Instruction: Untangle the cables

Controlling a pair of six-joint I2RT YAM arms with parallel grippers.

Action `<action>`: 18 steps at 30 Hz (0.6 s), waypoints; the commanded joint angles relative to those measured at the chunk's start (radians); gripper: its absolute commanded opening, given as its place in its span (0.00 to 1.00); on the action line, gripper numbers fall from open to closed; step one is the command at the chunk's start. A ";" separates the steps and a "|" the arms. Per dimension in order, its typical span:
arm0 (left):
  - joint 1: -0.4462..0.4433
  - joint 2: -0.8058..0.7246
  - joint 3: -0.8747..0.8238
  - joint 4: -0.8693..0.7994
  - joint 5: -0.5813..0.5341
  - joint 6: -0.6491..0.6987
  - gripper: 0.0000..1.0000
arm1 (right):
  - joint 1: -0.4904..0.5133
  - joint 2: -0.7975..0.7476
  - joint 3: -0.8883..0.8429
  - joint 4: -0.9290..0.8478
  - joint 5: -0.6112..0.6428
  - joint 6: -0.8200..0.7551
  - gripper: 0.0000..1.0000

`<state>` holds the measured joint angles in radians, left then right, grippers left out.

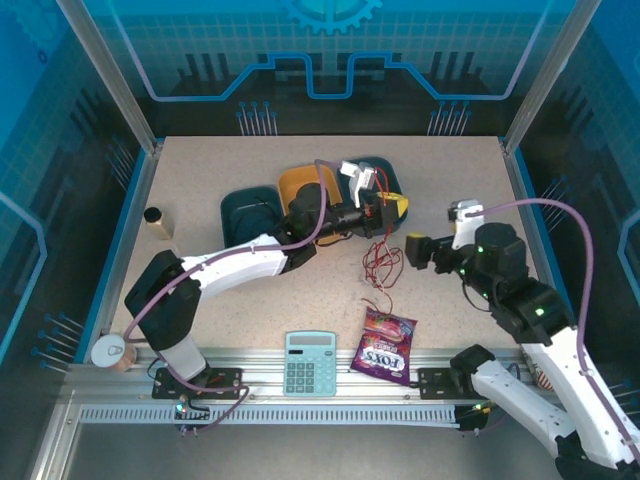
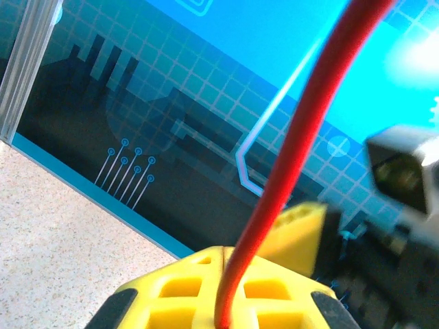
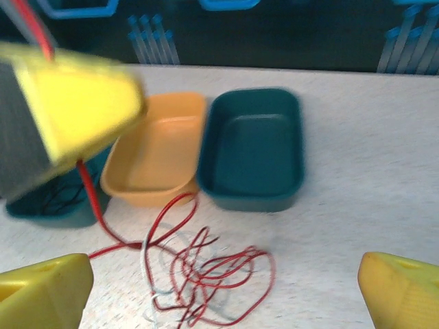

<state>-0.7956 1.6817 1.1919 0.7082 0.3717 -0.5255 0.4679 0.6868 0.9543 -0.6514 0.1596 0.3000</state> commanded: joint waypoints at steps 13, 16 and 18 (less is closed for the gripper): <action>-0.001 -0.131 0.041 -0.117 0.026 0.006 0.00 | -0.003 0.219 -0.282 0.430 -0.185 0.104 0.74; -0.001 -0.163 0.033 -0.106 0.035 0.002 0.00 | -0.007 0.235 -0.304 0.422 -0.105 0.124 0.63; -0.001 -0.186 0.029 -0.102 0.042 0.002 0.00 | -0.017 0.242 -0.315 0.409 -0.076 0.141 0.54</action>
<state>-0.7956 1.5597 1.2037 0.5797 0.3836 -0.5251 0.4675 0.9226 0.6613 -0.2699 0.0025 0.4080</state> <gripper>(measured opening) 0.063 0.572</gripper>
